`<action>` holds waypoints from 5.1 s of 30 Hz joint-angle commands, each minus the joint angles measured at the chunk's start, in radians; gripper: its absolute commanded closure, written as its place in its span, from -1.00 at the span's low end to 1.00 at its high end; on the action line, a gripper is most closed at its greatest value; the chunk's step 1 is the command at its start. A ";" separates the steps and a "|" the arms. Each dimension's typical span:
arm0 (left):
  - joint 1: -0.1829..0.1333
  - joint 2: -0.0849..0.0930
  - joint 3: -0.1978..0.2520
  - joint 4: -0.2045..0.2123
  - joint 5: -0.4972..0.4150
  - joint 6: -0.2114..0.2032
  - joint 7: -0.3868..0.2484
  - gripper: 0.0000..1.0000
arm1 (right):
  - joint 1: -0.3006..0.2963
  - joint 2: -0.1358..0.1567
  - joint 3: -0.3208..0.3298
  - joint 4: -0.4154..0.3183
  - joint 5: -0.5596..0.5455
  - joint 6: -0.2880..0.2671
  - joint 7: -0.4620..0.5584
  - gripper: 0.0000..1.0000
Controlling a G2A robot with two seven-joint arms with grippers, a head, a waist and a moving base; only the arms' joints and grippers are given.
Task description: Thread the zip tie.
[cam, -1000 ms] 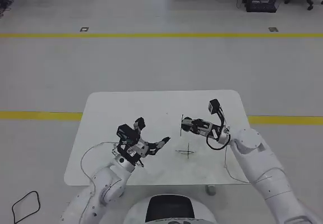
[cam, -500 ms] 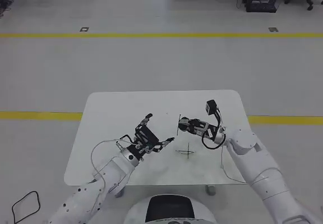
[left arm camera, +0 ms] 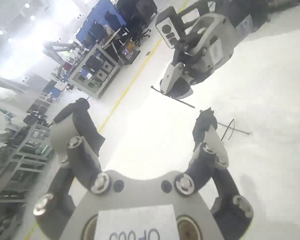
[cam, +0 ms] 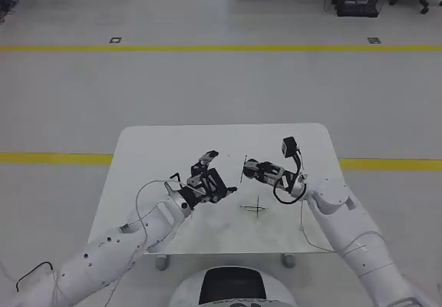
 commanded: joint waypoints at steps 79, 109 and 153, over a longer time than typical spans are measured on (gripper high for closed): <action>-0.329 0.009 0.386 0.098 0.000 0.192 -0.024 0.46 | -0.031 -0.043 -0.066 -0.048 0.120 0.049 -0.245 1.00; -0.334 -0.001 0.395 0.110 0.000 0.175 -0.020 0.74 | -0.026 -0.048 -0.056 -0.025 0.134 0.041 -0.201 1.00; -0.194 0.034 0.107 0.212 -0.546 -0.107 0.056 1.00 | -0.063 -0.031 0.021 -0.033 0.086 -0.015 -0.142 -1.00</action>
